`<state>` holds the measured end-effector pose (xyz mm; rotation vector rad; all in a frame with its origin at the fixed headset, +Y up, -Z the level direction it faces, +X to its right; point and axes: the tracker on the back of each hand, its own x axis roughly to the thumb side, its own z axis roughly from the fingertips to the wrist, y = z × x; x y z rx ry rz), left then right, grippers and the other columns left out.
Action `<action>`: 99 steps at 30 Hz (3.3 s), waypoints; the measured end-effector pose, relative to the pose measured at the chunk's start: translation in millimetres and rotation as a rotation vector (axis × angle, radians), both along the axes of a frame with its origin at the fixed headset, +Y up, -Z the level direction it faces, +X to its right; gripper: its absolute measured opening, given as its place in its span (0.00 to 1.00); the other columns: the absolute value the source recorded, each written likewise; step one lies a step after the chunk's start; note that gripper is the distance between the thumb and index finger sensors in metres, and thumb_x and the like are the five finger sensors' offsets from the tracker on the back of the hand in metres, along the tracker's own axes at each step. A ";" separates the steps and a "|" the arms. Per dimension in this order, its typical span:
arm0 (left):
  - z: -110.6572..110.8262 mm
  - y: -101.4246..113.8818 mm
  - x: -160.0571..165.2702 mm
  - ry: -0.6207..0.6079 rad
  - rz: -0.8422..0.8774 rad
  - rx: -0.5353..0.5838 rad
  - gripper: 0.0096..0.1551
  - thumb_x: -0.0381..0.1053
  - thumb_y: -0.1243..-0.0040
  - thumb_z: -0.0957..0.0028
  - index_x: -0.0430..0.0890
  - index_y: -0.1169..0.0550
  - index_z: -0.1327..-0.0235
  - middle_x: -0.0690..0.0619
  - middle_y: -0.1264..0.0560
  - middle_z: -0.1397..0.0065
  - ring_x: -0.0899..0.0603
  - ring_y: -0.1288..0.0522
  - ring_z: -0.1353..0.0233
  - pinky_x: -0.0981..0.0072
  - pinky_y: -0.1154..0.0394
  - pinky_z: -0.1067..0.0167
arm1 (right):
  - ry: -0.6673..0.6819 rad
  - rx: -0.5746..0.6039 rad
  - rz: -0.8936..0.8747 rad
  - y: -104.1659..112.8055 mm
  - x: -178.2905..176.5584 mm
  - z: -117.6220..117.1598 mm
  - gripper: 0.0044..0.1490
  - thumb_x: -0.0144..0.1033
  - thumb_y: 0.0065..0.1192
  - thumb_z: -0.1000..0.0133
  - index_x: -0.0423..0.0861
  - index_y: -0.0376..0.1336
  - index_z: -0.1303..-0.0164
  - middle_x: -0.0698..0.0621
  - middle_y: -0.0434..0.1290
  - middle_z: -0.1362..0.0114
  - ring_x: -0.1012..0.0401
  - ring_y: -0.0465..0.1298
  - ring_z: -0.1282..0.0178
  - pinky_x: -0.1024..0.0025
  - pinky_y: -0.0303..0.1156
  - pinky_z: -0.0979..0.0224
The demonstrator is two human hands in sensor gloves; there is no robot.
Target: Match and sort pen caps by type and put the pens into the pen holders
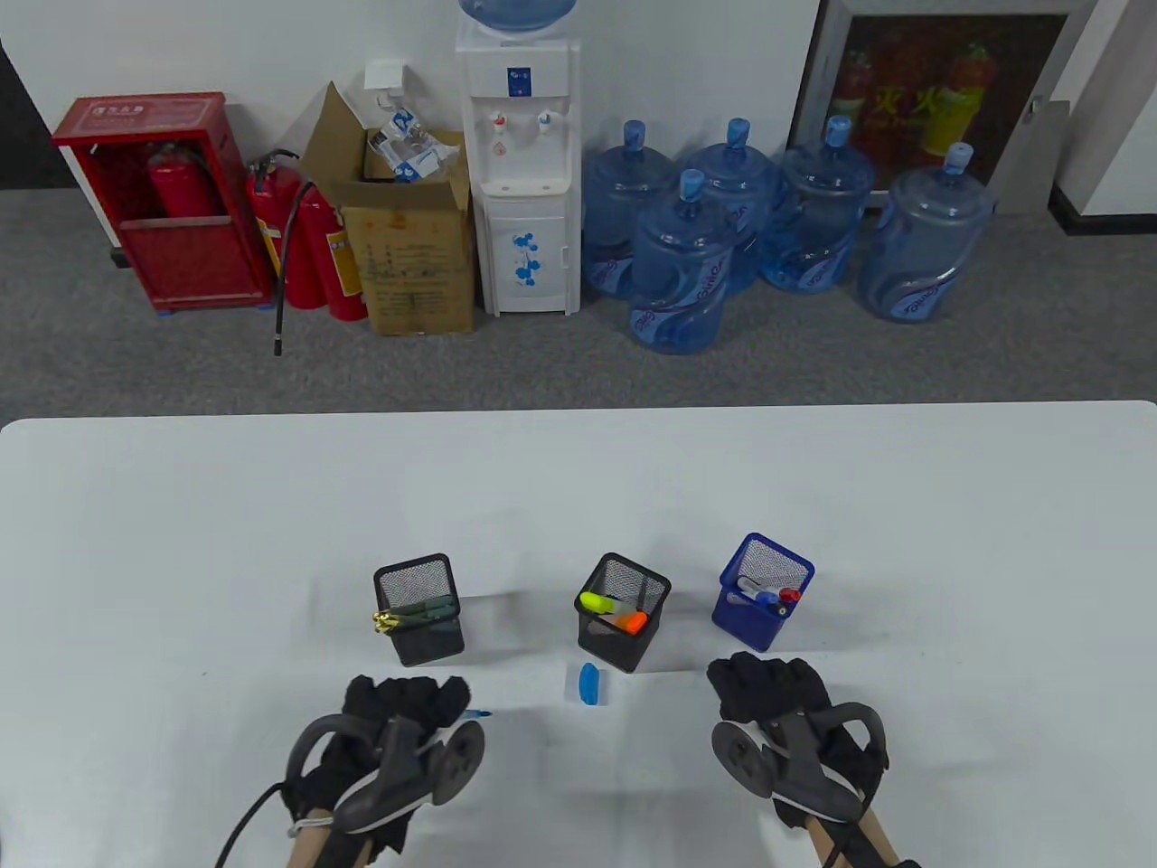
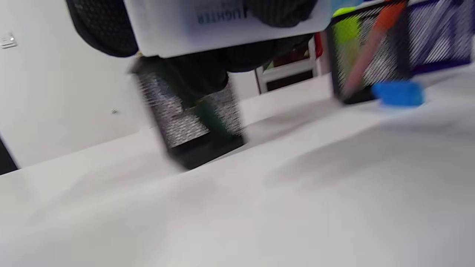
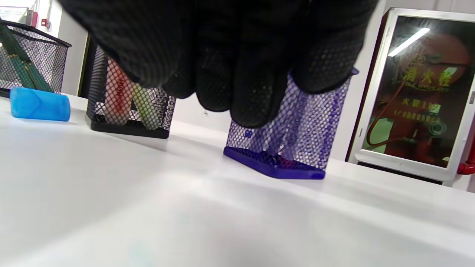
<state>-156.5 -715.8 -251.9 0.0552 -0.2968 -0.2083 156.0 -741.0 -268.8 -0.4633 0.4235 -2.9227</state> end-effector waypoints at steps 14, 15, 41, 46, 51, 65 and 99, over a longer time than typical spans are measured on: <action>5.6 -12.7 -5.0 -0.003 0.189 -0.004 0.32 0.51 0.45 0.55 0.67 0.29 0.32 0.55 0.23 0.32 0.43 0.18 0.37 0.28 0.33 0.28 | 0.298 0.063 0.041 14.8 -94.3 9.9 0.40 0.45 0.71 0.57 0.60 0.64 0.31 0.58 0.74 0.26 0.68 0.86 0.50 0.65 0.86 0.42; 5.5 -13.0 -7.0 0.000 0.190 -0.010 0.32 0.51 0.45 0.55 0.66 0.29 0.32 0.55 0.23 0.32 0.43 0.18 0.37 0.28 0.33 0.28 | 0.312 0.066 0.068 15.5 -102.3 8.7 0.41 0.44 0.72 0.58 0.60 0.63 0.30 0.58 0.73 0.25 0.69 0.86 0.52 0.66 0.86 0.43; 0.2 -23.5 -18.3 0.021 0.237 -0.084 0.32 0.51 0.44 0.55 0.67 0.28 0.32 0.55 0.23 0.32 0.43 0.18 0.36 0.29 0.34 0.27 | 0.288 0.008 0.416 -22.4 -164.6 -31.0 0.42 0.38 0.75 0.60 0.62 0.63 0.32 0.61 0.81 0.37 0.64 0.84 0.56 0.75 0.82 0.36; 0.0 -23.5 -17.5 0.023 0.231 -0.091 0.32 0.51 0.44 0.55 0.66 0.28 0.32 0.55 0.22 0.32 0.43 0.18 0.36 0.29 0.34 0.27 | 0.299 0.011 0.402 -24.2 -164.2 -31.4 0.41 0.39 0.76 0.61 0.60 0.66 0.34 0.60 0.82 0.39 0.64 0.85 0.57 0.72 0.83 0.38; -0.5 -23.4 -17.6 0.026 0.236 -0.091 0.32 0.51 0.44 0.54 0.66 0.28 0.32 0.55 0.22 0.32 0.43 0.18 0.37 0.30 0.33 0.27 | 0.276 0.000 0.349 -18.7 -161.7 -23.3 0.40 0.40 0.77 0.62 0.57 0.68 0.36 0.58 0.84 0.39 0.67 0.86 0.60 0.71 0.86 0.46; 7.6 -14.4 12.5 -0.067 0.348 0.069 0.35 0.54 0.35 0.60 0.66 0.28 0.33 0.65 0.17 0.37 0.49 0.13 0.45 0.46 0.22 0.36 | 0.069 -0.006 -0.102 18.9 -79.2 19.9 0.45 0.40 0.70 0.57 0.53 0.61 0.25 0.55 0.77 0.33 0.47 0.78 0.27 0.43 0.80 0.30; 17.4 -14.8 52.6 -0.178 0.533 0.016 0.49 0.49 0.37 0.57 0.51 0.47 0.23 0.59 0.18 0.35 0.47 0.14 0.46 0.46 0.22 0.39 | 0.276 -0.021 -0.191 5.1 -98.3 34.5 0.46 0.36 0.67 0.56 0.48 0.57 0.25 0.56 0.76 0.30 0.61 0.86 0.53 0.66 0.88 0.48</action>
